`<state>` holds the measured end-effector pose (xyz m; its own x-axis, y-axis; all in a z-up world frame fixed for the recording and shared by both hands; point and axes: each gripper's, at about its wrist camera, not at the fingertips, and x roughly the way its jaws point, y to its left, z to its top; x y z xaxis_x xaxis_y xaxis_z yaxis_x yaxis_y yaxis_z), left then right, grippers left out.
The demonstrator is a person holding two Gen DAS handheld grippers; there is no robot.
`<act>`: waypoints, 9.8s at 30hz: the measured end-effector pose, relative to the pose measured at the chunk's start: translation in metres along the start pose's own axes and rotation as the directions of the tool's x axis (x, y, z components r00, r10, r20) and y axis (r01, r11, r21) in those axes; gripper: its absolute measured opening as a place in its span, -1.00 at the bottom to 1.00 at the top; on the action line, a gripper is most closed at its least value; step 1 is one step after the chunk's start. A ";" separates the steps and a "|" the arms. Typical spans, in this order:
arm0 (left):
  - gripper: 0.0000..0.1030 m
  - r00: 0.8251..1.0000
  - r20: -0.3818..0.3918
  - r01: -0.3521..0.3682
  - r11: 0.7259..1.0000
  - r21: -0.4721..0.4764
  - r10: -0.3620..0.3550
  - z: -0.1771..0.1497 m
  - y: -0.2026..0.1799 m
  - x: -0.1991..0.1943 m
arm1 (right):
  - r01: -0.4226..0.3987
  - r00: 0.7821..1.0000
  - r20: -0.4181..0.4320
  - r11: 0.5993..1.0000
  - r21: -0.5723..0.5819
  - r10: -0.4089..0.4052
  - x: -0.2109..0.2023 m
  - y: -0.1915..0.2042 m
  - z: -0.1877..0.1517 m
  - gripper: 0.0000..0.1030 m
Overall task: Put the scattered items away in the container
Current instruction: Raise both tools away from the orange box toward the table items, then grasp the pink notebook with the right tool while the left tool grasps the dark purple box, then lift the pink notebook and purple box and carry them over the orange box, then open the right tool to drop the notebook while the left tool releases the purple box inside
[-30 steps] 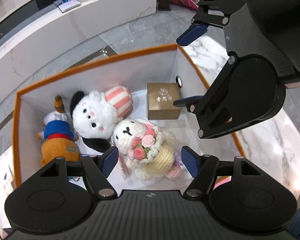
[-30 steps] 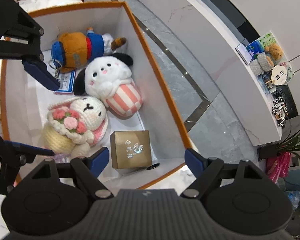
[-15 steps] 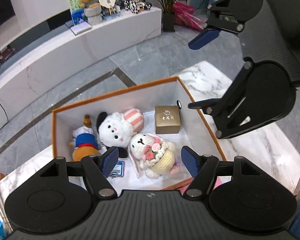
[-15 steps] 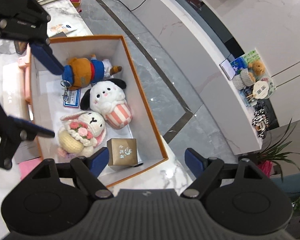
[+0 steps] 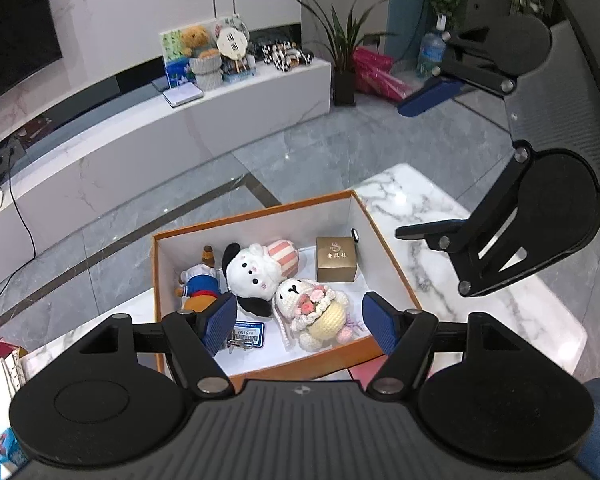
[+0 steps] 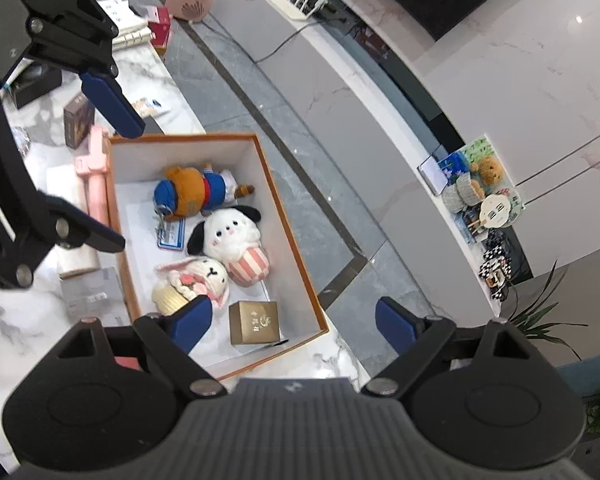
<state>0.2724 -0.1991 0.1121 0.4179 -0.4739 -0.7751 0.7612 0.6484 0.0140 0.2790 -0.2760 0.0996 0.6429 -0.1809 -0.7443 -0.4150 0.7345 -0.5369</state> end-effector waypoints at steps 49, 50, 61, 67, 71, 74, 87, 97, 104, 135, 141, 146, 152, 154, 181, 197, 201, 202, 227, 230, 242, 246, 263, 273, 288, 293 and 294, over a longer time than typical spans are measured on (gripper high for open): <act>0.59 0.984 0.110 -0.101 0.951 -0.292 0.138 -0.229 0.082 -0.031 | -0.244 0.951 0.307 0.726 0.643 0.048 0.003 0.154 -0.139 0.75; 0.60 0.984 0.110 -0.104 0.950 -0.294 0.142 -0.230 0.082 -0.029 | -0.245 0.949 0.312 0.720 0.649 0.042 0.004 0.156 -0.142 0.75; 0.62 0.930 0.101 -0.288 0.872 -0.395 0.353 -0.228 0.102 0.025 | -0.216 0.955 0.296 0.718 0.662 0.015 0.019 0.178 -0.153 0.75; 0.62 0.865 0.092 -0.394 0.781 -0.484 0.493 -0.223 0.127 0.062 | -0.196 0.963 0.271 0.695 0.691 0.003 0.024 0.172 -0.159 0.75; 0.62 0.850 0.074 -0.421 0.757 -0.499 0.521 -0.220 0.140 0.083 | -0.159 0.977 0.215 0.700 0.697 0.007 0.032 0.172 -0.163 0.75; 0.62 0.841 0.056 -0.440 0.741 -0.507 0.538 -0.218 0.147 0.093 | -0.108 0.987 0.162 0.744 0.659 0.000 0.041 0.177 -0.163 0.75; 0.62 0.825 0.045 -0.453 0.706 -0.544 0.564 -0.223 0.169 0.108 | -0.069 0.996 0.079 0.850 0.523 0.033 0.071 0.182 -0.153 0.75; -0.44 0.866 0.042 -0.404 0.748 -0.526 0.498 -0.226 0.174 0.104 | -0.079 0.996 0.005 0.876 0.476 0.087 0.097 0.170 -0.152 0.75; -0.48 0.904 0.039 -0.344 0.780 -0.524 0.425 -0.235 0.172 0.091 | -0.217 0.976 0.016 0.959 0.180 0.218 0.117 0.176 -0.138 0.75; -0.48 0.964 0.115 -0.178 0.902 -0.394 0.240 -0.234 0.119 0.036 | -0.532 0.826 -0.144 0.837 0.124 0.546 0.168 0.169 -0.133 0.64; -0.48 0.965 0.123 -0.167 0.908 -0.385 0.230 -0.234 0.114 0.024 | -0.526 0.817 -0.180 0.836 0.156 0.548 0.158 0.171 -0.134 0.61; -0.48 0.962 0.146 -0.165 0.917 -0.363 0.230 -0.229 0.104 0.007 | -0.489 0.842 -0.163 0.856 0.169 0.514 0.142 0.165 -0.122 0.60; -0.48 0.956 0.190 -0.157 0.934 -0.320 0.226 -0.211 0.090 -0.017 | -0.428 0.883 -0.130 0.887 0.171 0.451 0.102 0.148 -0.109 0.60; -0.48 0.953 0.210 -0.151 0.941 -0.302 0.220 -0.201 0.083 -0.025 | -0.406 0.897 -0.113 0.898 0.170 0.427 0.085 0.138 -0.103 0.60; -0.48 0.894 0.434 -0.129 0.992 0.008 0.113 -0.016 -0.002 -0.076 | -0.103 0.993 0.058 0.992 0.071 0.099 -0.059 0.017 -0.014 0.59; -0.48 0.974 0.227 -0.002 0.997 -0.072 0.018 -0.004 0.042 0.046 | -0.122 0.983 -0.129 0.989 0.088 0.133 0.056 0.000 -0.009 0.59; -0.48 0.983 0.185 0.004 0.996 -0.090 0.013 -0.009 0.054 0.076 | -0.117 0.971 -0.204 0.992 0.054 0.126 0.098 0.008 -0.005 0.59; -0.48 0.985 0.175 0.005 0.996 -0.092 0.012 -0.011 0.056 0.082 | -0.115 0.968 -0.220 0.992 0.045 0.122 0.106 0.009 -0.004 0.59; -0.48 0.996 0.081 0.038 0.981 -0.192 -0.023 -0.051 0.111 0.128 | -0.088 0.870 -0.492 0.977 -0.193 -0.019 0.242 0.070 0.007 0.58; -0.48 0.997 0.075 0.038 0.979 -0.198 -0.024 -0.054 0.112 0.130 | -0.129 0.861 -0.506 0.987 -0.100 0.062 0.251 0.062 0.007 0.56; -0.48 0.997 0.071 0.034 0.977 -0.210 -0.019 -0.060 0.118 0.127 | -0.208 0.832 -0.517 0.977 0.050 0.203 0.247 0.040 0.012 0.55; -0.48 0.997 0.074 0.037 0.978 -0.205 -0.022 -0.059 0.118 0.125 | -0.271 0.774 -0.581 0.961 0.057 0.253 0.263 0.043 0.014 0.55; -0.48 0.998 0.046 0.047 0.982 -0.183 -0.039 -0.060 0.123 0.128 | -0.384 0.776 -0.485 0.912 0.144 0.403 0.257 0.031 0.008 0.62; -0.48 0.998 0.056 0.036 0.987 -0.157 -0.027 -0.050 0.112 0.117 | -0.457 0.741 -0.406 0.845 0.279 0.534 0.258 0.023 0.000 -0.69; -0.48 0.995 -0.023 0.100 0.995 0.028 -0.099 -0.022 0.059 0.148 | -0.359 0.858 -0.265 0.882 0.304 0.440 0.159 -0.009 -0.020 -0.23; -0.48 0.993 -0.095 0.093 0.976 0.195 -0.076 -0.009 0.021 0.173 | -0.348 0.879 -0.219 0.884 0.312 0.423 0.120 -0.014 -0.055 -0.20; -0.48 0.988 -0.107 0.131 0.976 0.172 -0.114 -0.007 0.019 0.177 | -0.346 0.884 -0.205 0.882 0.319 0.421 0.112 -0.015 -0.060 -0.20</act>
<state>0.3577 -0.2665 -0.0288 0.2731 -0.4783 -0.8346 0.8833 0.4683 0.0207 0.3184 -0.3470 0.0009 0.2612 0.0148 -0.9652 -0.3832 0.9193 -0.0896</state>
